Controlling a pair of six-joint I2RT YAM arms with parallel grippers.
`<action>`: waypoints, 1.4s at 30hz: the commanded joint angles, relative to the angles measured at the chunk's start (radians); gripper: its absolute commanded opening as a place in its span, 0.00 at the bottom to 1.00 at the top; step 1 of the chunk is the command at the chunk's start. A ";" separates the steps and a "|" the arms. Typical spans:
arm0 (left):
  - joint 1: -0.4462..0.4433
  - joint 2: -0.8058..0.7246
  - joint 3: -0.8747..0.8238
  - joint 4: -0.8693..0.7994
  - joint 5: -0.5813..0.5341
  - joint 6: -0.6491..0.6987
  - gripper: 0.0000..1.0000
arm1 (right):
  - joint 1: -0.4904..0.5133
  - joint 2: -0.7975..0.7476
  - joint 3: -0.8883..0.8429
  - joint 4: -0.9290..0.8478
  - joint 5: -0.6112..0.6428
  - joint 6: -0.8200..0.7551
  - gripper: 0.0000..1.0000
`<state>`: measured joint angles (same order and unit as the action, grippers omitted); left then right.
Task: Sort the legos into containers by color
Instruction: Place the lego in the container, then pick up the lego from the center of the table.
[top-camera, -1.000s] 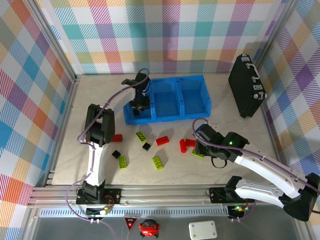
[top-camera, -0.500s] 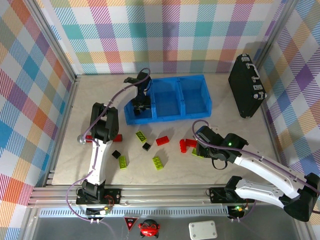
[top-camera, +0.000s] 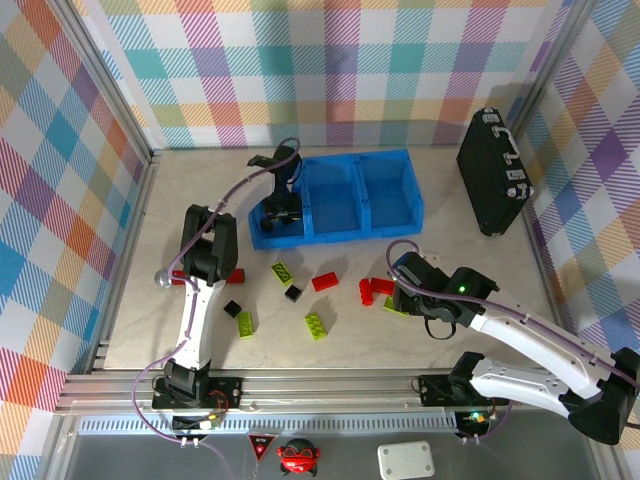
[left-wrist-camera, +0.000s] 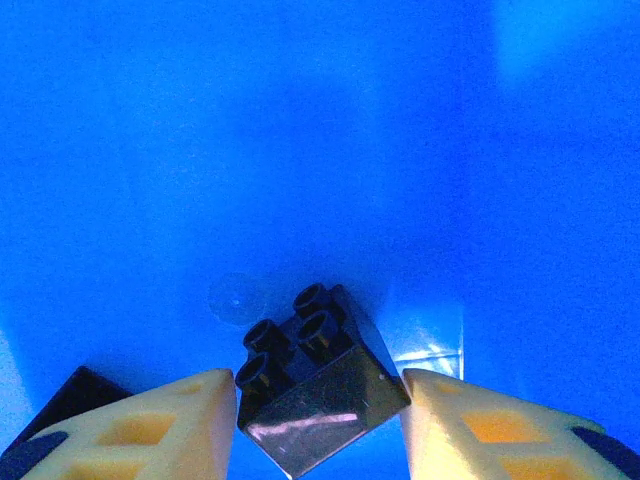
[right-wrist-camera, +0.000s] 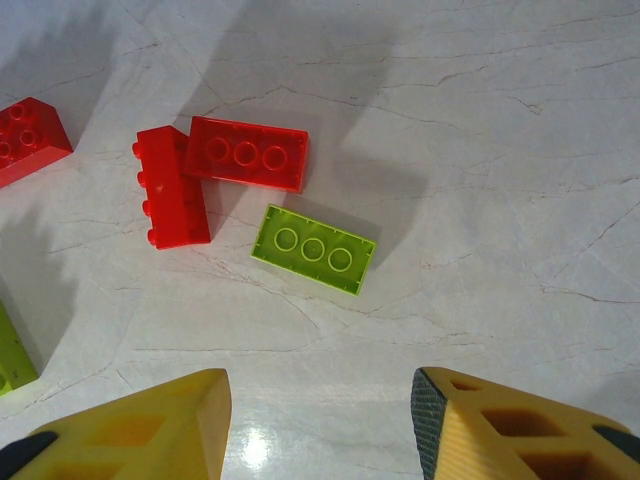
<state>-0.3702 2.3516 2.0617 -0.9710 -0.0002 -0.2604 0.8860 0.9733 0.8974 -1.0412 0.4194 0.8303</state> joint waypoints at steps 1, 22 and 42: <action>0.002 -0.033 0.014 -0.024 0.032 0.007 0.47 | 0.005 0.004 0.008 -0.011 0.012 -0.003 0.52; 0.004 -0.336 -0.169 -0.043 0.023 0.034 0.48 | 0.005 0.215 0.088 0.100 -0.061 -0.096 0.53; 0.092 -0.770 -0.662 0.014 -0.019 0.049 0.48 | 0.007 0.473 0.108 0.257 -0.159 -0.117 0.49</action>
<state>-0.2970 1.6333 1.4334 -0.9581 -0.0017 -0.2379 0.8860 1.4265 1.0119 -0.8188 0.2771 0.7174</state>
